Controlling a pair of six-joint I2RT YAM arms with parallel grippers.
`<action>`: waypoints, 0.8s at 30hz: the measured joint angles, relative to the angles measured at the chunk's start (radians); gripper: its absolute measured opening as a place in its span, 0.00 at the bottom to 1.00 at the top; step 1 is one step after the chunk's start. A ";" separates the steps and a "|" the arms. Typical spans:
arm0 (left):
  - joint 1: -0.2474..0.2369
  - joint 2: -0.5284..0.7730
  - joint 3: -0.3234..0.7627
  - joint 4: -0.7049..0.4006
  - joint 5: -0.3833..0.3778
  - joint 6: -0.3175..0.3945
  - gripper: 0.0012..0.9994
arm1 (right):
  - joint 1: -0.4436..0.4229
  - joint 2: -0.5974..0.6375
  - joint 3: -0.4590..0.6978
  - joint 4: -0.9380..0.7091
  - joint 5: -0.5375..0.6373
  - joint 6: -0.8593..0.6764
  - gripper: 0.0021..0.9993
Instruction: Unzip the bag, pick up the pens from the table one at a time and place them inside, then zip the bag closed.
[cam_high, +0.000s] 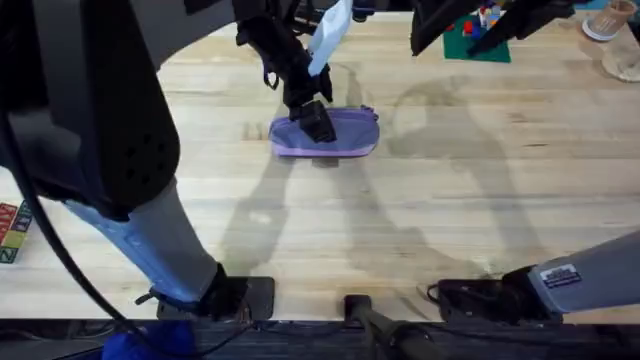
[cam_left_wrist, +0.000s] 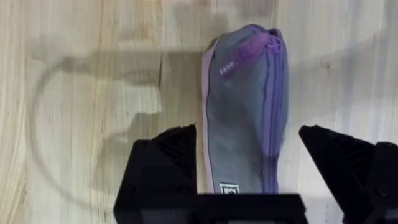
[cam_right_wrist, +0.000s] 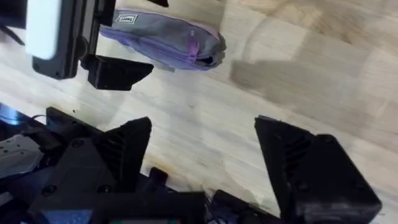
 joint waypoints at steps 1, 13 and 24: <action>0.000 0.000 0.000 0.003 0.001 0.000 1.00 | 0.000 0.000 0.000 0.000 0.000 0.000 1.00; 0.000 0.000 0.000 -0.011 0.003 -0.003 0.60 | 0.000 0.000 0.000 0.002 0.000 -0.014 1.00; 0.000 0.000 -0.002 -0.015 -0.002 -0.003 0.04 | -0.004 0.000 0.000 0.002 0.000 -0.014 1.00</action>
